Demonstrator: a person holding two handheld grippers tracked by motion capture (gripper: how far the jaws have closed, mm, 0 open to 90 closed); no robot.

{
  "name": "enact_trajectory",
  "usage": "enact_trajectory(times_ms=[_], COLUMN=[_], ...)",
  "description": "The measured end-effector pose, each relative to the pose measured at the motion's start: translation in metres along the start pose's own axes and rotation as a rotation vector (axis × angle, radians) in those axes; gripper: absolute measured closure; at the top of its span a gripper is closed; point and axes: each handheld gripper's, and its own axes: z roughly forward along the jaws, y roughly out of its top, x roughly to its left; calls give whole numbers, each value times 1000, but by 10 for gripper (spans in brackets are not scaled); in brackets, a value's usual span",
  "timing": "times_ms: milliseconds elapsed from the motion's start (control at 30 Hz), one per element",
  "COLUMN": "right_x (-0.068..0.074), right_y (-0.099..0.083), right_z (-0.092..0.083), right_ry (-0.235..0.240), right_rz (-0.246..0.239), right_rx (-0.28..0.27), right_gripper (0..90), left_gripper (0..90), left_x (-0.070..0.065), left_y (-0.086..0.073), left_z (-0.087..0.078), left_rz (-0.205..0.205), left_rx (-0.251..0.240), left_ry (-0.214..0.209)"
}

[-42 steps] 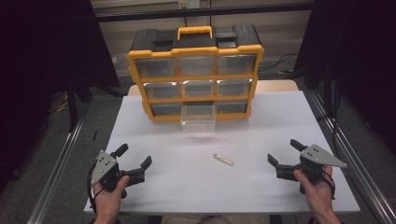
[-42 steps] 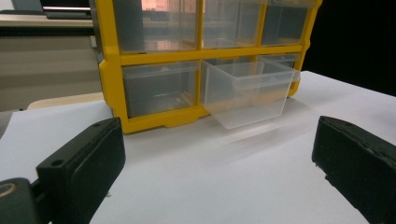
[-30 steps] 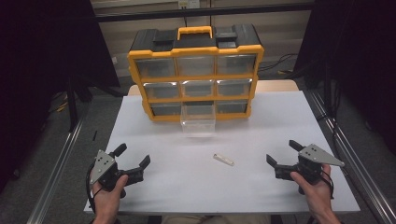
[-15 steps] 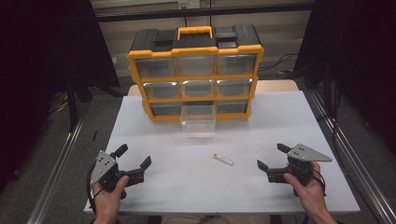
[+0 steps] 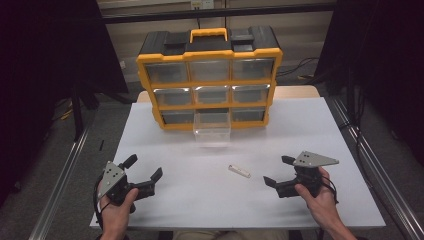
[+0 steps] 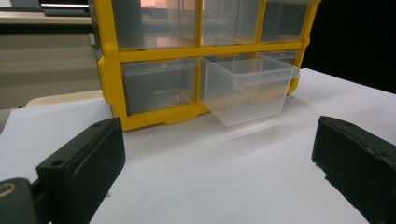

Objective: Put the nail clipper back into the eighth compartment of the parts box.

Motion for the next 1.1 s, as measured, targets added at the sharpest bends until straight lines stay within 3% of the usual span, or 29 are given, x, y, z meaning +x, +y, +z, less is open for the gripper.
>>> enact_trajectory(times_ms=[133, 233, 300, 533, 667, 700, 967, 1033, 1100], right_x=[4, 6, 9, 18, 19, 20, 22, 22, 22], right_y=[6, 11, 14, 30, 37, 41, 52, 54, 56], right_z=[10, 17, 21, 39, 48, 54, 73, 81, 86], right_ry=[44, 72, 119, 193, 212, 235, 247, 244, 254], right_rz=[-11, 4, 25, -14, -14, -14, -43, -81, -81], right_rx=[22, 45, 53, 84, 104, 138, 206, 251, 273], right_gripper=[16, 25, 19, 71, 74, 96, 95, 96, 76], left_gripper=[28, 29, 29, 29, 29, 29, 30, 30, 30], left_x=[0, 1, 3, 2, 1, 2, 3, 2, 2], left_y=[0, 1, 0, 1, 1, 1, 0, 1, 1], left_z=[0, -1, 0, -1, -1, -1, -2, -2, -2], left_rz=[0, 2, -3, 2, -7, 6, -6, 2, 11], left_rx=[-1, -6, -8, -2, -16, -18, -22, -21, -15], left_ry=[1, 7, 5, 6, 1, 0, -4, -9, -10])
